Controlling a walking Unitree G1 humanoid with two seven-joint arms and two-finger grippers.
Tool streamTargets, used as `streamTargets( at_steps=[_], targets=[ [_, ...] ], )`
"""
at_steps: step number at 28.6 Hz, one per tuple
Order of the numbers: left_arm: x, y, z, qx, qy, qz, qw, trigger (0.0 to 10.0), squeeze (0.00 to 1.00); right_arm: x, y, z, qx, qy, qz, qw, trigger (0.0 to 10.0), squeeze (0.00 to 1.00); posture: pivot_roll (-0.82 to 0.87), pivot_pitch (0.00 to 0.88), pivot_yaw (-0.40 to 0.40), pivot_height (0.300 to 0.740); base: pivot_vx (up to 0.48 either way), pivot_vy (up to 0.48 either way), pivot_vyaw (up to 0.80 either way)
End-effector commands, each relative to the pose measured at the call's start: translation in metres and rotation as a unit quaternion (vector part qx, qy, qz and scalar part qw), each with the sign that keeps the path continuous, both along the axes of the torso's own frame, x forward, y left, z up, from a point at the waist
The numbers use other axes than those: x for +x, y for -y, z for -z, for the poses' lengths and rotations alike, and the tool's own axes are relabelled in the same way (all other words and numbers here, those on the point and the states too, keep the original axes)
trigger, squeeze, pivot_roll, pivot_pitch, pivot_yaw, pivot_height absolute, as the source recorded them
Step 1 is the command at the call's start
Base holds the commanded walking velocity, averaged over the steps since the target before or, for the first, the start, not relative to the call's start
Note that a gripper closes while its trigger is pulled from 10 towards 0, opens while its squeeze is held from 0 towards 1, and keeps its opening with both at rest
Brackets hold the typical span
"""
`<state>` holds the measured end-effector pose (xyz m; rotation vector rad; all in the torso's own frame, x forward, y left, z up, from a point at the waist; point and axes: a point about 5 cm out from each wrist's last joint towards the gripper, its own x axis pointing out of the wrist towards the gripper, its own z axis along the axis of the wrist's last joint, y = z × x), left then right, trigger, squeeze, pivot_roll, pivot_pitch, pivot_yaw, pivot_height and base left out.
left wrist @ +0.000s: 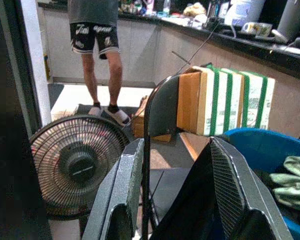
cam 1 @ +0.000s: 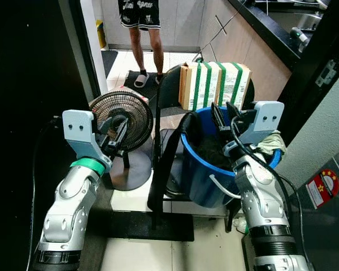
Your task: Clothes washing
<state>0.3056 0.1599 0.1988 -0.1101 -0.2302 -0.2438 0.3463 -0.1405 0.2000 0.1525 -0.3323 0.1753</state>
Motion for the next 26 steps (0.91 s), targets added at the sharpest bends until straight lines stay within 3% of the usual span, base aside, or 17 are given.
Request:
streamTargets(
  at_steps=[1, 6, 15, 26],
  targets=[
    [0.002, -0.006, 0.012, 0.007, -0.023, -0.02, 1.0, 10.0, 0.0, 0.002, 0.01, 0.009, -0.005, -0.026, 0.029, 0.999, 10.0, 0.0, 0.08, 0.0, 0.022, 0.74, 0.0, 0.0, 0.0],
    [0.005, -0.008, 0.014, -0.006, -0.029, -0.033, 0.999, 10.0, 0.0, 0.001, 0.016, 0.012, -0.011, -0.03, 0.035, 0.999, 10.0, 0.0, 0.07, 0.0, 0.031, 0.74, 0.0, 0.0, 0.0],
    [0.01, 0.003, 0.016, -0.01, -0.037, -0.022, 0.999, 10.0, 0.0, -0.005, 0.021, 0.023, -0.006, -0.043, 0.054, 0.998, 10.0, 0.0, 0.08, 0.0, 0.059, 0.74, 0.0, -0.053, 0.0],
    [0.02, 0.005, 0.017, 0.016, -0.042, -0.031, 0.999, 10.0, 0.0, -0.001, 0.025, 0.022, -0.016, -0.049, 0.066, 0.996, 10.0, 0.0, 0.04, 0.0, 0.055, 0.74, 0.0, 0.0, 0.0]
  ],
)
